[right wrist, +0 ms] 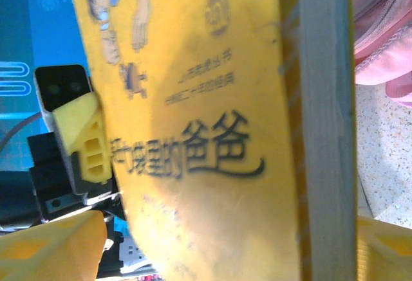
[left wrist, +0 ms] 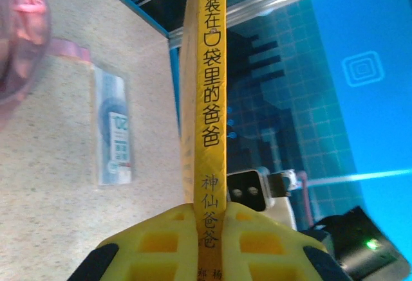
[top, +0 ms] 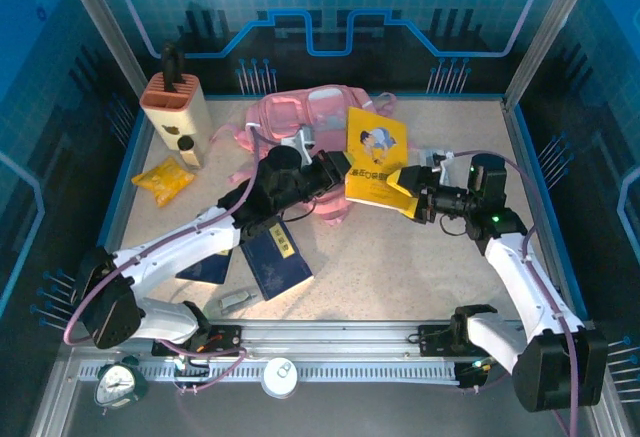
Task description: Pack the student bag
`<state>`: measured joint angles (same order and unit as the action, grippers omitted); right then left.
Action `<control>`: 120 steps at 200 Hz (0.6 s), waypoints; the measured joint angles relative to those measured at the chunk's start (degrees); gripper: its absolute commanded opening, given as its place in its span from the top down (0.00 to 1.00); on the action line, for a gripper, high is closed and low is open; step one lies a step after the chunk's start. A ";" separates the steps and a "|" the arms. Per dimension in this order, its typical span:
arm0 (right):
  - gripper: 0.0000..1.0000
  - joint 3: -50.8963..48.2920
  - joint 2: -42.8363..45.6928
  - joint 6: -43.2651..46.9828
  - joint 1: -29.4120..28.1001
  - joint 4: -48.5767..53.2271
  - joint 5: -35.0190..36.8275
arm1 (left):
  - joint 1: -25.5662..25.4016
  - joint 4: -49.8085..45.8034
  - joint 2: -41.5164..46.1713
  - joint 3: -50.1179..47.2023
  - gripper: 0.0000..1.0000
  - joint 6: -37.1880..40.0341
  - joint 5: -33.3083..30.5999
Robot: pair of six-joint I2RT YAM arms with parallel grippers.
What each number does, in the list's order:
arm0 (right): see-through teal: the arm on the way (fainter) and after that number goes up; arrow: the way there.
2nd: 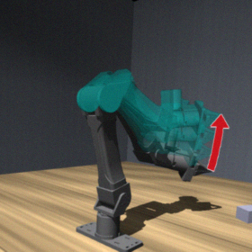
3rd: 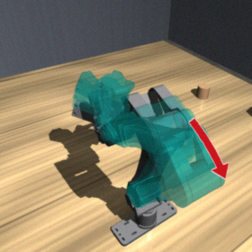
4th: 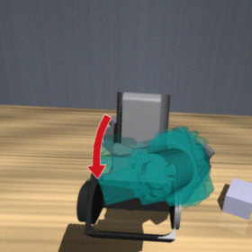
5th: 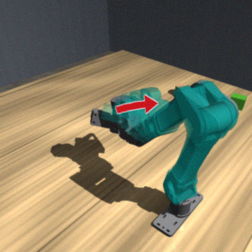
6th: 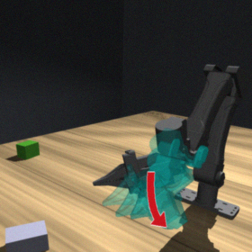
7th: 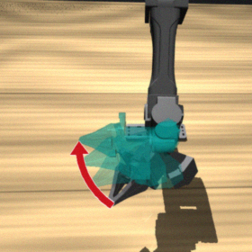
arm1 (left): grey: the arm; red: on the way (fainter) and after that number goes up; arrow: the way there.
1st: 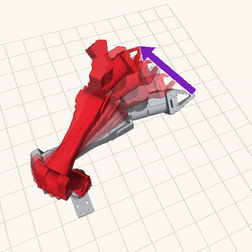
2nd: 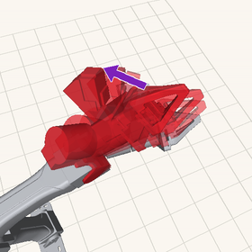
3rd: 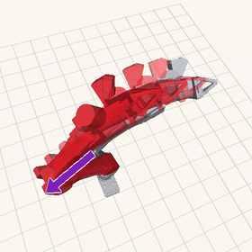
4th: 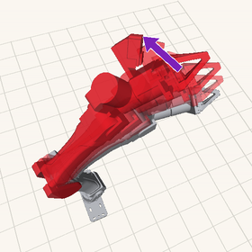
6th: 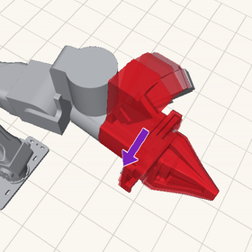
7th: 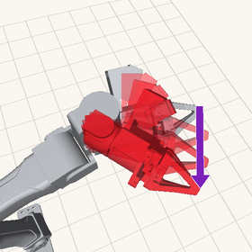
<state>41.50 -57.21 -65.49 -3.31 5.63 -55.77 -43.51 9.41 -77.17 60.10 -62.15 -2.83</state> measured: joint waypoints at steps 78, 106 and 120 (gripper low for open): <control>0.72 2.89 -1.66 5.62 -0.44 5.62 1.03 | 0.44 -7.08 1.88 -0.63 1.00 4.26 -2.95; 0.90 3.78 -2.38 7.63 -0.55 7.52 1.33 | 0.61 -7.93 1.88 -0.68 1.00 5.18 -3.02; 0.95 4.17 -2.69 8.37 -0.55 8.20 1.36 | 0.61 -8.57 1.88 -0.68 1.00 5.79 -3.19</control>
<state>45.67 -59.90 -57.12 -3.86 13.82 -54.41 -42.89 0.84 -75.29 59.42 -56.36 -6.02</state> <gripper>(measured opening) 0.105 0.109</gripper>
